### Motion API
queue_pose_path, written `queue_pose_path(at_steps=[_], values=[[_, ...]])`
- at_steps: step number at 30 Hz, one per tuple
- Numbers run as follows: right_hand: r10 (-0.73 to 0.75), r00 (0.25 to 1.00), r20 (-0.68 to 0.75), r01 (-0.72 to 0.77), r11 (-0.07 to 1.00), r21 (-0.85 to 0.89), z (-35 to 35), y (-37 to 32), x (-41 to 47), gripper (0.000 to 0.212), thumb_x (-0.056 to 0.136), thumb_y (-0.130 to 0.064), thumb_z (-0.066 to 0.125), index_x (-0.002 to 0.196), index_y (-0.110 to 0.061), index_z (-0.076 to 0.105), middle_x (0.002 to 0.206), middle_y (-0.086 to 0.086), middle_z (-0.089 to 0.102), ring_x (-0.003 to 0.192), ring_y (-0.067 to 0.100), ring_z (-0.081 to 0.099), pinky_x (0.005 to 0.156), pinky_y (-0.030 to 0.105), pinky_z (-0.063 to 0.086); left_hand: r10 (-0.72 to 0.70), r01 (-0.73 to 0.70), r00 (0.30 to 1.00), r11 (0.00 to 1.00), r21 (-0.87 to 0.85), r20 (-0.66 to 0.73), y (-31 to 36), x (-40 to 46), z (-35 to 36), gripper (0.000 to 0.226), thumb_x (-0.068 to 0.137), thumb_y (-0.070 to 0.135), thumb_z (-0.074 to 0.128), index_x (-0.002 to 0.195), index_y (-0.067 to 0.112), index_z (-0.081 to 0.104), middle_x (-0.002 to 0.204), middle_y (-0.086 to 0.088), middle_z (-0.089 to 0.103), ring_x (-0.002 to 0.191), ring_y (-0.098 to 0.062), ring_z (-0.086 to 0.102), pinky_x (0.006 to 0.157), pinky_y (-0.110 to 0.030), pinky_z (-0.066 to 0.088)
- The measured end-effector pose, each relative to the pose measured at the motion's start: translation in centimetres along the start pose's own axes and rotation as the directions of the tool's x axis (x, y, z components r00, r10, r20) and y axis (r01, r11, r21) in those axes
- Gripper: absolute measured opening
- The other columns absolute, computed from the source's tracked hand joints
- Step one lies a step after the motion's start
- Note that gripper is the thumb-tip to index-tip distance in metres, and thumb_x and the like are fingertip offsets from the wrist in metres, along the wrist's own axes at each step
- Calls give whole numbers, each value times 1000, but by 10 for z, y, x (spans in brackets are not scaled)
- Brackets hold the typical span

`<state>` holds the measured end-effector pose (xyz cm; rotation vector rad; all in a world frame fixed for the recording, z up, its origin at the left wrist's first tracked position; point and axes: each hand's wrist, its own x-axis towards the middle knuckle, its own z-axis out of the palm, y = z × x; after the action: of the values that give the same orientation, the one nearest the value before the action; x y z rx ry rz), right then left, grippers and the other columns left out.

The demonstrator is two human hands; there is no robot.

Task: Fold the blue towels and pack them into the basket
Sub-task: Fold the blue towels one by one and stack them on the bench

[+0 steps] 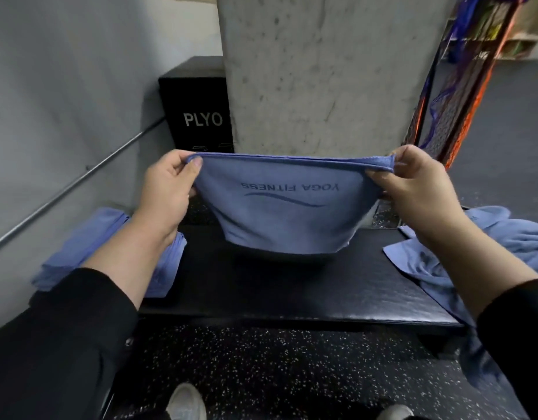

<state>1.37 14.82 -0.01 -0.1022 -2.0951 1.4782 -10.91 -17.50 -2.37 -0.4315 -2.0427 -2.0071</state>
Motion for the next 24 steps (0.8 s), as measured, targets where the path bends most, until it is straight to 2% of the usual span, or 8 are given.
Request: queue_pose_path(at_steps=[5, 8, 10, 12, 14, 17, 20, 24], values=[[-126, 989, -77, 123, 992, -39, -7, -22, 2, 30, 89, -21, 74, 76, -20, 48, 74, 8, 64, 70, 12, 46, 64, 35, 40, 32, -33, 999, 999, -31, -25, 17, 3, 1, 17, 103, 16, 55, 93, 22, 68, 91, -4, 67, 88, -22, 55, 77, -38, 46], [-92, 993, -80, 87, 994, -69, -8, -22, 4, 34, 85, -28, 76, 76, -13, 47, 79, 24, 63, 69, 13, 45, 64, 38, 39, 17, -17, 1000, 1000, 13, -4, 17, 3, -2, 18, 102, 18, 56, 91, 23, 69, 92, -7, 68, 86, -22, 57, 77, -41, 46], [-78, 994, -79, 73, 995, -63, -8, -23, 2, 35, 83, -31, 77, 75, -15, 46, 76, 19, 64, 69, 13, 47, 65, 38, 43, -3, 3, 1000, 1000, 3, -10, 17, 1, 0, 19, 102, 20, 56, 89, 25, 70, 91, -4, 71, 85, -20, 60, 80, -44, 49], [-66, 996, -63, 66, 998, 2, -7, -27, 1, 32, 86, -27, 77, 74, -19, 48, 71, 4, 66, 67, 11, 53, 62, 33, 47, -35, 35, 999, 999, -17, -24, 18, -2, 0, 21, 103, 21, 55, 88, 25, 70, 88, 0, 71, 81, -17, 63, 79, -43, 52], [-10, 1000, -2, 10, 998, 65, -8, -31, -2, 25, 93, -20, 71, 78, -22, 51, 69, -7, 68, 64, 6, 60, 55, 26, 52, -80, 80, 997, 997, 8, 5, 19, -5, 1, 23, 105, 21, 52, 89, 26, 68, 88, 0, 72, 80, -17, 65, 76, -41, 53], [107, 983, 152, -125, 985, 117, -12, -26, -8, 17, 98, -15, 63, 85, -21, 53, 72, -7, 69, 66, 11, 66, 54, 26, 54, -128, 123, 990, 990, 75, 61, 17, -8, -3, 25, 108, 19, 46, 94, 25, 66, 87, 0, 72, 77, -16, 67, 71, -36, 54], [171, 953, 250, -219, 959, 181, -20, -20, -12, 16, 99, -9, 57, 87, -18, 54, 71, -3, 64, 59, 15, 61, 52, 28, 54, -169, 163, 980, 984, 66, 104, 18, -10, -7, 25, 107, 16, 45, 95, 21, 66, 89, -3, 72, 76, -15, 66, 68, -31, 52], [210, 924, 321, -288, 932, 219, -30, -18, -12, 5, 98, -8, 54, 95, -11, 56, 69, 2, 55, 51, 14, 50, 47, 26, 45, -272, 287, 922, 958, -15, 275, 22, -12, -16, 21, 103, 13, 49, 89, 15, 65, 81, -5, 65, 71, -15, 60, 60, -24, 47]])
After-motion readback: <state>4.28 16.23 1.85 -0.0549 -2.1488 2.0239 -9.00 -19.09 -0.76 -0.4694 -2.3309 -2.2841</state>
